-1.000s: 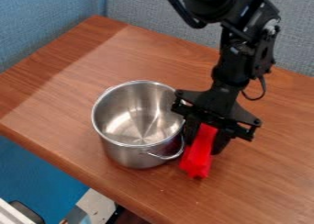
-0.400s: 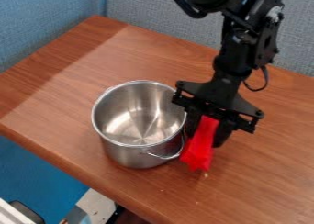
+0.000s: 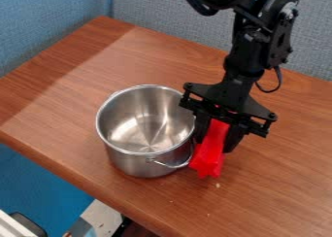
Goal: Put the red object in the metal pot
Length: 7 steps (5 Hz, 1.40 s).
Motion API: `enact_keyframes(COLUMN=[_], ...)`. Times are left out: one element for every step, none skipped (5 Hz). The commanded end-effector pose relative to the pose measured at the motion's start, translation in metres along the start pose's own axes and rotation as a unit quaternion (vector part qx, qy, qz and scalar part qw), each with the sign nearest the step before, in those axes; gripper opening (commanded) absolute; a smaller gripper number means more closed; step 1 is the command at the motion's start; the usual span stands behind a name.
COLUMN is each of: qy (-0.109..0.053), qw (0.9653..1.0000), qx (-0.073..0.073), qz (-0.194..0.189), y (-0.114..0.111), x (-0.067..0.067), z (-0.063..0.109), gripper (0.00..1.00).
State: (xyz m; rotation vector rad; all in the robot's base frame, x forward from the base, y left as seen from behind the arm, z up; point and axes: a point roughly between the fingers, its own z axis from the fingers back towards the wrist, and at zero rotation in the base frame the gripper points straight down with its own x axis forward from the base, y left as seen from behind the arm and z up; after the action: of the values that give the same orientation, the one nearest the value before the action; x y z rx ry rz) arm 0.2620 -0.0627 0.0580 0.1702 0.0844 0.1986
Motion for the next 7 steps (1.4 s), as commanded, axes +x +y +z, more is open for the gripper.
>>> enact_keyframes(qy=[-0.040,-0.041,-0.045,-0.062,-0.071,-0.085,-0.090], qw=[0.9989,0.9987,0.9980,0.9942,0.9904,0.9907,0.9909], qx=[-0.022,-0.027,-0.039,-0.077,-0.098,-0.085,-0.076], qz=[0.013,0.016,0.022,0.044,0.067,0.063,0.066], y=[0.005,0.006,0.008,0.030,0.071,0.098,0.113], x=[0.010,0.010,0.010,-0.001,-0.014,-0.014,-0.011], z=[0.027,0.032,0.039,0.066,0.079,0.075,0.063], gripper=[0.00,0.00,0.00,0.00,0.00,0.00,0.00])
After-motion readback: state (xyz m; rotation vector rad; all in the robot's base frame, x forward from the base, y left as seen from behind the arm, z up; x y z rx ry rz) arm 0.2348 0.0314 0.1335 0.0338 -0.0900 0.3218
